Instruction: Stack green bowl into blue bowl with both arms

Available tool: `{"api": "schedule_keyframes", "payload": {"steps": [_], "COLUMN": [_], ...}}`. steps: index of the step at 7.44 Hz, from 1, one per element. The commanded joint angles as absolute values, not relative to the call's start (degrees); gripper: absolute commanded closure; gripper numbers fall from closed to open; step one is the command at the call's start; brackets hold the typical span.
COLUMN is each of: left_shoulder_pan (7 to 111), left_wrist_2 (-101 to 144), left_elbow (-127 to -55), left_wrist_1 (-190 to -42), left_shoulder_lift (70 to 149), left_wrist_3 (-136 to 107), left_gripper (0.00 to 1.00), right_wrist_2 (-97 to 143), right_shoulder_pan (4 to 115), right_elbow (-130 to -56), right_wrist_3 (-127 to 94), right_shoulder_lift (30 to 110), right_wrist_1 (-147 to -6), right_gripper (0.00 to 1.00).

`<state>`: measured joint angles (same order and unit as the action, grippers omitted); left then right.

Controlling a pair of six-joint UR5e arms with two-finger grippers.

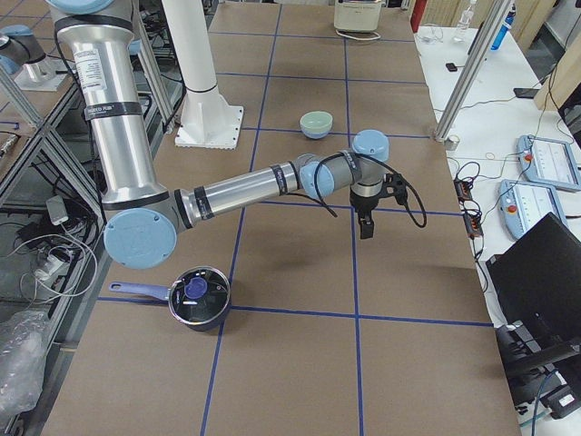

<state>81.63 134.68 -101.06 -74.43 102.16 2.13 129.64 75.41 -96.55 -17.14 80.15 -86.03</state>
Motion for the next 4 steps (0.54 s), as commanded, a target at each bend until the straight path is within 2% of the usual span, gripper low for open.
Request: {"api": "schedule_keyframes", "payload": {"steps": [1,4], "left_shoulder_pan": [82.00,82.00], "left_wrist_2": [132.80,132.80], "left_elbow": [-100.64,-100.20], "left_wrist_1": [-75.75,-83.62], "left_shoulder_lift": [98.47,89.24], "left_wrist_3": [3.50,6.32], "left_gripper": [0.01,0.01], "right_wrist_2": [130.51,130.26], "right_shoulder_pan": [80.84,84.64], "right_elbow": [-96.23,-96.24], "right_wrist_3": [-6.64,1.41], "right_shoulder_lift": [80.60,83.04], "right_wrist_1": [-94.87,-100.55], "right_gripper": [0.00,0.00]}}
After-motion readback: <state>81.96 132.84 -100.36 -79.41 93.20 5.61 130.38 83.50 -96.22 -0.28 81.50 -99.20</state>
